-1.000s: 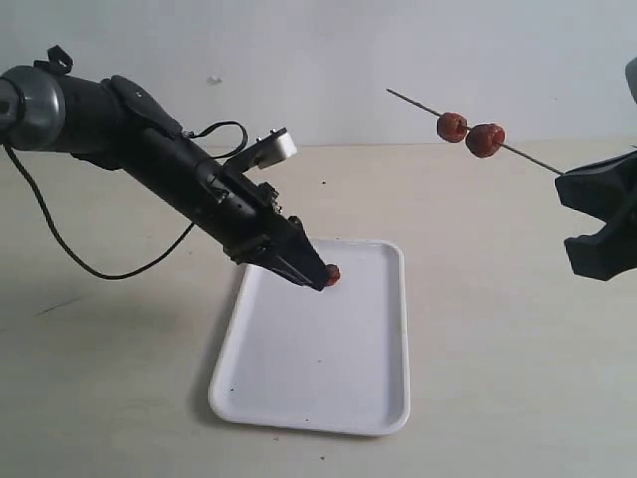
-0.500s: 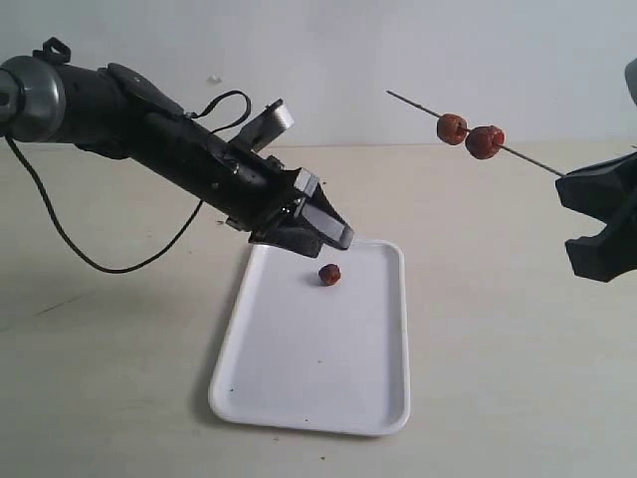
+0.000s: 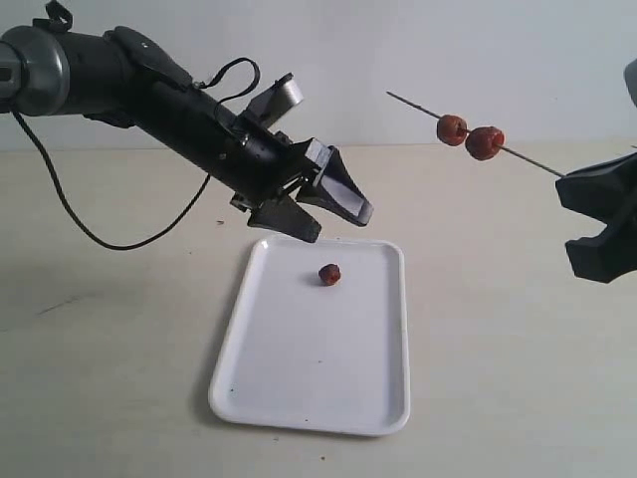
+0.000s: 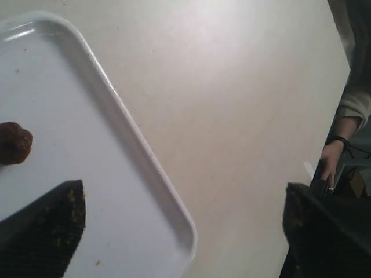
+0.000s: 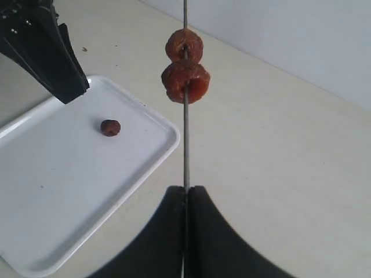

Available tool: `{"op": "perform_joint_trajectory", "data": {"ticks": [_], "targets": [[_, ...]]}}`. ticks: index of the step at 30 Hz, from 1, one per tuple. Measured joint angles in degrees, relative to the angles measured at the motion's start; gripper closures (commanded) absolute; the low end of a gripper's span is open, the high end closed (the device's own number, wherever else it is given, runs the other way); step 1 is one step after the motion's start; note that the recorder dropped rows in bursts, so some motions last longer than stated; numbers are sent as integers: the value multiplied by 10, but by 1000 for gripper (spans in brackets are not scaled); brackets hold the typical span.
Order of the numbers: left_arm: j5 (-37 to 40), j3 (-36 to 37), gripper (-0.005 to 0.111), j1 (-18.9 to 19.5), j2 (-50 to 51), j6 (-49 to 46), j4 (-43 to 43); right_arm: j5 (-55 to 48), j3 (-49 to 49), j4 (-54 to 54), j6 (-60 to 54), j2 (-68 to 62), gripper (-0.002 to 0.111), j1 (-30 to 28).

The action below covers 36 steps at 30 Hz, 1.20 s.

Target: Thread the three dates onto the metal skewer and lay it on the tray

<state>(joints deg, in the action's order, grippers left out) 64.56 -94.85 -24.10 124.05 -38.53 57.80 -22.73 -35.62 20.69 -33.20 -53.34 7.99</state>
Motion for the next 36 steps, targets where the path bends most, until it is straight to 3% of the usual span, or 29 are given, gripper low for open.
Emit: {"op": "perform_joint_trajectory", "data": {"ticks": [33, 36], "targets": [[19, -1, 18, 0, 0, -15, 21, -1, 0, 0, 3, 0, 108, 0], [29, -1, 24, 0, 0, -15, 16, -1, 0, 0, 3, 0, 108, 0]]}}
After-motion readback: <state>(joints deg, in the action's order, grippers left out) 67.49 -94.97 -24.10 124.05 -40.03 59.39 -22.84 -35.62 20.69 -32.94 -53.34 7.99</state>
